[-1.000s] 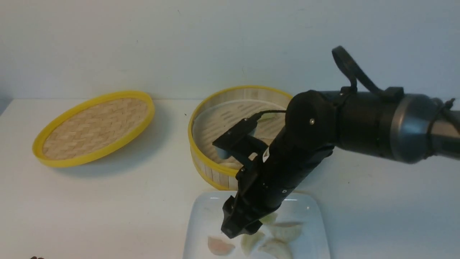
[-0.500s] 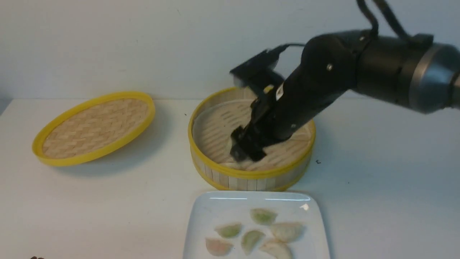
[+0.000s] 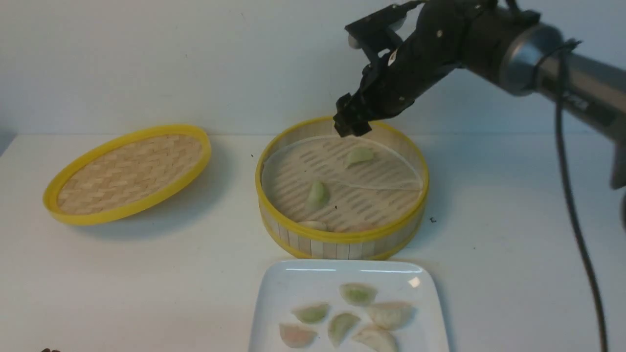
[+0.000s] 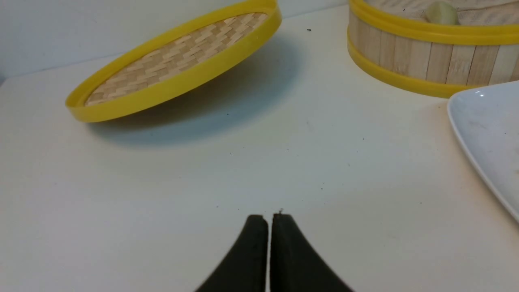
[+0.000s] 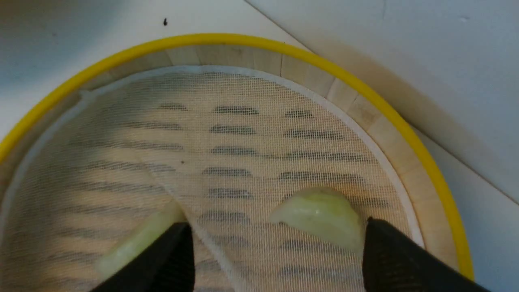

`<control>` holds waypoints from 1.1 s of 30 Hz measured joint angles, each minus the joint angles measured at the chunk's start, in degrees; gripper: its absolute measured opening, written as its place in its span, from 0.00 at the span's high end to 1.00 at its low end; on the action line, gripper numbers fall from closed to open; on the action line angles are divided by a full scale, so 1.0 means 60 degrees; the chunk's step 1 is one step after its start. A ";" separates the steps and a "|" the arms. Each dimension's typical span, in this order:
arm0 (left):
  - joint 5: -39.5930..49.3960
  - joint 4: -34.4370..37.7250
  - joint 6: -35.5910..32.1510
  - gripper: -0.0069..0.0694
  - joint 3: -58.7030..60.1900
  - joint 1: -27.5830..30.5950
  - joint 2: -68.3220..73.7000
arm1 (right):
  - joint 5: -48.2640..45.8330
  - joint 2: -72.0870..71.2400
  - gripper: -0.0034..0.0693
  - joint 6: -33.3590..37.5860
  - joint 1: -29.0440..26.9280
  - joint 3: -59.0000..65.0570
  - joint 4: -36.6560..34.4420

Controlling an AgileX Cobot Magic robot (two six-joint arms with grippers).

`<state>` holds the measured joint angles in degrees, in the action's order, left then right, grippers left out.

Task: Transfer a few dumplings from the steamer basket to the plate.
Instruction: Use the right arm to grab a dumpling from inside the steamer

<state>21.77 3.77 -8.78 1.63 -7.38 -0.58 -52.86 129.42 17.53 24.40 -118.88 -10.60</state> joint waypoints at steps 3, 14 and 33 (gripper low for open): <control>0.0000 0.0000 0.0000 0.92 0.0000 0.0000 0.0000 | -0.0023 0.0904 0.26 -0.0177 0.0000 -0.0642 0.0135; 0.0000 0.0000 0.0000 0.92 0.0000 0.0000 0.0000 | 0.0285 0.2190 0.26 -0.0590 0.0000 -0.1343 0.0942; 0.0000 0.0000 0.0000 0.92 0.0000 0.0000 0.0000 | -0.1980 0.1714 0.37 -0.1220 0.0009 -0.2515 0.1262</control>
<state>21.77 3.77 -8.78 1.63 -7.38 -0.58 -64.74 139.71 10.21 24.46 -133.97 -3.03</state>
